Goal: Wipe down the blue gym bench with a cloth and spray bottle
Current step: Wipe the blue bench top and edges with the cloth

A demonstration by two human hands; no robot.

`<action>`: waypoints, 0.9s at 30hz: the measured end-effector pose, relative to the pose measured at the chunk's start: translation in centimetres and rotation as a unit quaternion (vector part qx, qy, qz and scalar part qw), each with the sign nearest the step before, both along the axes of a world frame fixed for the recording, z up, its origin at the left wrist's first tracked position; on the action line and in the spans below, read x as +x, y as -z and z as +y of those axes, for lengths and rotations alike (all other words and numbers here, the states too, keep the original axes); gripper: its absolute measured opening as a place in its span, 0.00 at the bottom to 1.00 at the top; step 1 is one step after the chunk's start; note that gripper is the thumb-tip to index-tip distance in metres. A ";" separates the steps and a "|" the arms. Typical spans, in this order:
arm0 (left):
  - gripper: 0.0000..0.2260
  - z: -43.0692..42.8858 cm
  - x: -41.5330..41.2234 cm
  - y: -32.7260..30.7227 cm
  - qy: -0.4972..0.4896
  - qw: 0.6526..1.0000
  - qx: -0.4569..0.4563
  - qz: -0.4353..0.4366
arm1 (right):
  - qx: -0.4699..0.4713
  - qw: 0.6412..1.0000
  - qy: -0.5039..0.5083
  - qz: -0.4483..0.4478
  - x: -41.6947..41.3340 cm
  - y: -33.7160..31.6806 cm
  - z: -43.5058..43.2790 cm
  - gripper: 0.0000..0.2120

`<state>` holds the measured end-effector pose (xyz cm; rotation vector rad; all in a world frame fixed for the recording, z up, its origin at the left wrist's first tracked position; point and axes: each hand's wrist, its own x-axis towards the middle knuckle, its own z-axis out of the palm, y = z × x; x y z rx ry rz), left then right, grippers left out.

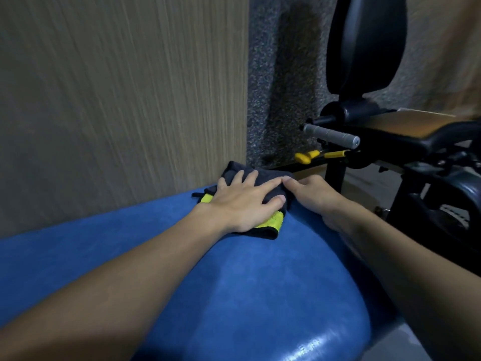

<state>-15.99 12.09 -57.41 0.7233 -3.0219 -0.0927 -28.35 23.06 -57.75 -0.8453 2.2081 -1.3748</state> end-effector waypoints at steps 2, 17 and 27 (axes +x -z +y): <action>0.26 0.0 0.8 -0.1 0.022 0.999 0.015 0.028 | -0.017 0.998 0.014 -0.057 0.2 -0.4 -0.2 0.17; 0.34 -0.6 13.0 -1.7 -0.047 0.997 0.027 -0.047 | -0.200 0.882 -0.053 0.422 1.8 -8.1 1.8 0.09; 0.33 -0.1 15.6 -1.6 -0.080 0.994 0.020 -0.077 | 0.072 0.919 -0.136 0.364 4.0 -4.9 0.2 0.13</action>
